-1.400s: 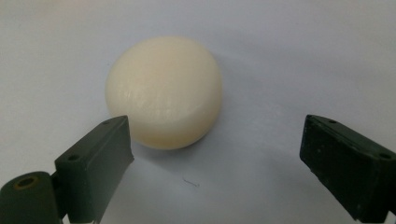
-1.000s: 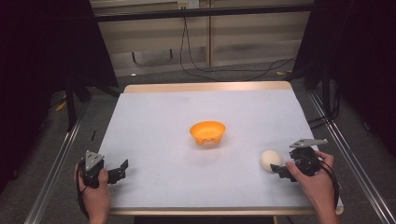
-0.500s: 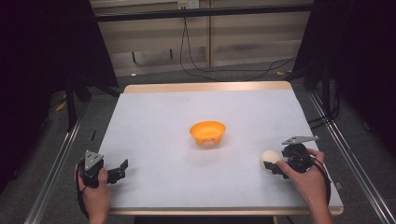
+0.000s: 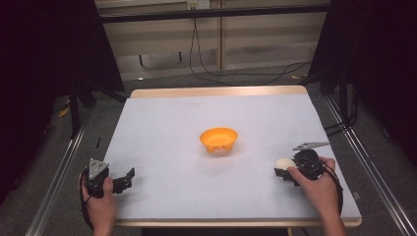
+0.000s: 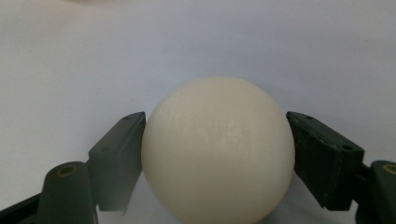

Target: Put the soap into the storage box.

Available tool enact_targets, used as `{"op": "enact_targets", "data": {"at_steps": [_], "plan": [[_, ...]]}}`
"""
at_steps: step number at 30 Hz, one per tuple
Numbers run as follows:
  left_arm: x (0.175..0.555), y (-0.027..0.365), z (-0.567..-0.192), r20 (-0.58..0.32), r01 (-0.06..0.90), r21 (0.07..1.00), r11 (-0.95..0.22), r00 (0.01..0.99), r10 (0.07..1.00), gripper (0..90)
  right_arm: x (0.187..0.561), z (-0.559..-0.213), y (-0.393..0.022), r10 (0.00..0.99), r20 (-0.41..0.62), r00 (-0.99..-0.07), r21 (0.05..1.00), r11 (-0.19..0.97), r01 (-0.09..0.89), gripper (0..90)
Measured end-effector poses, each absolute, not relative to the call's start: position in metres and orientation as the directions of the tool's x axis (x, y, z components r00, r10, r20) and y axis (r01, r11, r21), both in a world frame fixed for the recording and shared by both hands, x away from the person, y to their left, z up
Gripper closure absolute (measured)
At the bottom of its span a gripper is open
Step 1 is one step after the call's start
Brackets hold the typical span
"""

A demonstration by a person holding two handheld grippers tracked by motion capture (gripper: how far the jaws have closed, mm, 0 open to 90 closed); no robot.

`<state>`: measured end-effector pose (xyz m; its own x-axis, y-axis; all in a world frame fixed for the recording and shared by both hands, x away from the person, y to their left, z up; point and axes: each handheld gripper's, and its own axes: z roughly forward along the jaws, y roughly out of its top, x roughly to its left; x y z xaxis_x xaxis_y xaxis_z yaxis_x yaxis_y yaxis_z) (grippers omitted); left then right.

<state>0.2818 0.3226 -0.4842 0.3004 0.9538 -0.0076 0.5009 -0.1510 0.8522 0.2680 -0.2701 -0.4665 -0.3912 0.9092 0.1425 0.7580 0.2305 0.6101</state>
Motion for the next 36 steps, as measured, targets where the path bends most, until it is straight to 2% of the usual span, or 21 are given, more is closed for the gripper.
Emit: {"op": "enact_targets", "data": {"at_steps": [19,36], "plan": [[0.282,0.322,-0.484,-0.002,0.501,0.851,-0.157,0.301,0.954,0.0,0.269,-0.467,-0.27,0.91,0.118,-0.398,0.612,0.249,0.75,24.4],[0.282,0.322,-0.484,-0.003,0.501,0.852,-0.154,0.299,0.954,0.0,0.275,-0.452,-0.272,0.907,0.127,-0.402,0.623,0.243,0.744,24.5]]}}
